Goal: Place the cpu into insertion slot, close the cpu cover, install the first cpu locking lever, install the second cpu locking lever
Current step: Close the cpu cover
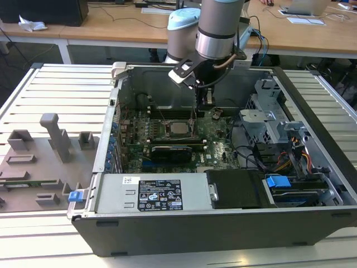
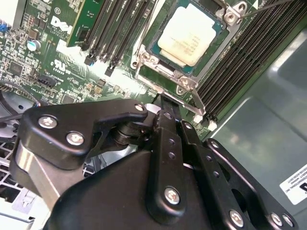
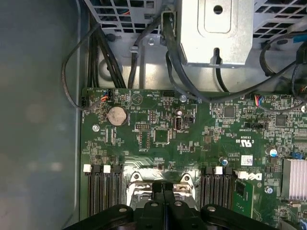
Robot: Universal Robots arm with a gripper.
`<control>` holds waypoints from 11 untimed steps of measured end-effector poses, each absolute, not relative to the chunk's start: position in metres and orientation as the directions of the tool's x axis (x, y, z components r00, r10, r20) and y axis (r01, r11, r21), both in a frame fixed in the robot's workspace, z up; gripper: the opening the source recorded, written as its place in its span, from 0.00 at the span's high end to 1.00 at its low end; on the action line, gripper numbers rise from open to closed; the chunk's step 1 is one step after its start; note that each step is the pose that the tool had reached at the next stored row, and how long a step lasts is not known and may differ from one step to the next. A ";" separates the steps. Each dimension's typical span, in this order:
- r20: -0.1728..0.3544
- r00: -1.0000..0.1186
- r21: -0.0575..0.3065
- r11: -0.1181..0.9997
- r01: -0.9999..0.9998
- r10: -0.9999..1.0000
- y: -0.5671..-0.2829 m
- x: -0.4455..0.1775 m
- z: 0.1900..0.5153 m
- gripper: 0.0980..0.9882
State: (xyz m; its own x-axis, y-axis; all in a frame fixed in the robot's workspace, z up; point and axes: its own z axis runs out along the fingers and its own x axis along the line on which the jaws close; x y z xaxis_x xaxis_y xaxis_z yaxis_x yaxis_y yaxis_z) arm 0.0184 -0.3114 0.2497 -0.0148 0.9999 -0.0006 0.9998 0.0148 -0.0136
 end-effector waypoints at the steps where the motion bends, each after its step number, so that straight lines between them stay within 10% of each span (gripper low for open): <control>1: -0.001 -0.015 -0.014 0.015 1.000 1.000 -0.311 0.018 0.250 0.99; 11: -0.001 -0.015 -0.014 0.015 1.000 1.000 -0.311 -0.008 0.236 0.99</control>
